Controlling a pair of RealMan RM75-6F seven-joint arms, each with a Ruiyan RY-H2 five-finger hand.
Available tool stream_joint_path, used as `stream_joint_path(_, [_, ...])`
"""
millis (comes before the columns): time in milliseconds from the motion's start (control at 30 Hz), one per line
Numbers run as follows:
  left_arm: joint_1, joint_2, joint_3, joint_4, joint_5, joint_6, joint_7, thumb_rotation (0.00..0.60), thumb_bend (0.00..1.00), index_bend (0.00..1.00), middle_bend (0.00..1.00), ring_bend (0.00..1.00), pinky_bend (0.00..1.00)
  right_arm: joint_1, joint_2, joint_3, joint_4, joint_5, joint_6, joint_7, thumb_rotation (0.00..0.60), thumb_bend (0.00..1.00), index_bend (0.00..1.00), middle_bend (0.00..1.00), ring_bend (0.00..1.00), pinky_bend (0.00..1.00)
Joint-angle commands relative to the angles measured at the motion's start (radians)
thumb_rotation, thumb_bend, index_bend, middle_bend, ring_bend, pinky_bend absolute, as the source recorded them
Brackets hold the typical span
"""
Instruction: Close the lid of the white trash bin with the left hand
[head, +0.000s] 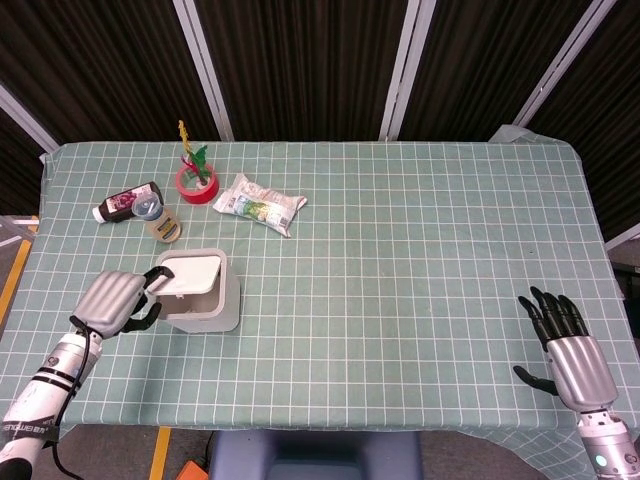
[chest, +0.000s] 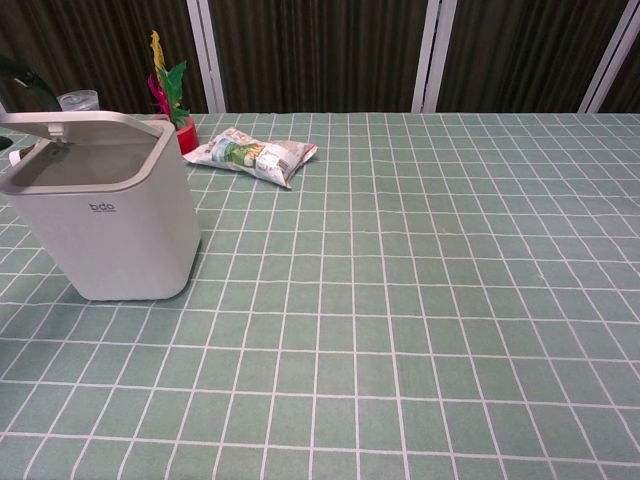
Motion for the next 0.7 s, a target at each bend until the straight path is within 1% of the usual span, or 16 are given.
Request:
stream_joint_path(33, [0.007, 0.013, 0.024, -0.013, 0.021, -0.017, 0.003, 0.6, 0.49, 0.26, 1.0, 1.0, 1.0, -0.002, 0.001, -0.002, -0.001, -0.004, 0.003, 0.001, 0.6, 0.21, 0.0, 0.0, 0.0, 0.0])
stream_joint_path(67, [0.007, 0.016, 0.05, -0.018, 0.021, -0.06, -0.005, 0.6, 0.5, 0.26, 1.0, 1.0, 1.0, -0.003, 0.001, -0.003, -0.002, -0.004, 0.003, 0.003, 0.6, 0.21, 0.0, 0.0, 0.0, 0.0])
stream_joint_path(133, [-0.01, 0.025, 0.063, -0.013, 0.01, -0.124, -0.028, 0.6, 0.5, 0.26, 1.0, 1.0, 1.0, -0.002, 0.001, -0.004, -0.002, -0.006, 0.001, 0.002, 0.6, 0.21, 0.0, 0.0, 0.0, 0.0])
stream_joint_path(200, [-0.026, 0.027, 0.071, -0.002, 0.001, -0.165, -0.036, 0.6, 0.5, 0.26, 1.0, 1.0, 1.0, -0.002, 0.002, -0.006, -0.004, -0.008, 0.0, 0.002, 0.6, 0.21, 0.0, 0.0, 0.0, 0.0])
stream_joint_path(367, [-0.055, 0.018, 0.095, 0.017, -0.017, -0.211, -0.024, 0.6, 0.5, 0.26, 1.0, 1.0, 1.0, -0.004, 0.001, -0.004, -0.005, -0.005, 0.001, -0.001, 0.6, 0.21, 0.0, 0.0, 0.0, 0.0])
stream_joint_path(433, [-0.063, 0.017, 0.097, 0.019, -0.022, -0.215, -0.026, 0.6, 0.5, 0.25, 1.0, 1.0, 1.0, -0.004, 0.0, -0.003, -0.005, -0.004, 0.0, -0.002, 0.6, 0.21, 0.0, 0.0, 0.0, 0.0])
stream_joint_path(500, [-0.053, 0.015, 0.088, 0.013, -0.002, -0.183, -0.045, 0.6, 0.5, 0.24, 1.0, 1.0, 1.0, -0.004, 0.0, -0.003, -0.006, -0.001, -0.001, -0.003, 0.6, 0.21, 0.0, 0.0, 0.0, 0.0])
stream_joint_path(567, [-0.019, 0.009, 0.072, 0.003, 0.061, -0.107, -0.077, 0.6, 0.5, 0.19, 1.0, 1.0, 1.0, -0.004, 0.001, -0.001, -0.006, 0.0, -0.001, -0.003, 0.6, 0.21, 0.0, 0.0, 0.0, 0.0])
stream_joint_path(633, [0.022, 0.005, 0.063, -0.009, 0.142, -0.027, -0.118, 0.6, 0.5, 0.14, 0.99, 1.0, 1.0, -0.005, 0.001, -0.001, -0.006, -0.001, 0.001, -0.002, 0.6, 0.21, 0.0, 0.0, 0.0, 0.0])
stream_joint_path(700, [0.078, 0.002, 0.064, -0.014, 0.268, 0.077, -0.163, 0.6, 0.5, 0.1, 0.94, 0.97, 1.0, -0.006, 0.002, -0.002, -0.006, -0.003, 0.003, -0.001, 0.6, 0.21, 0.0, 0.0, 0.0, 0.0])
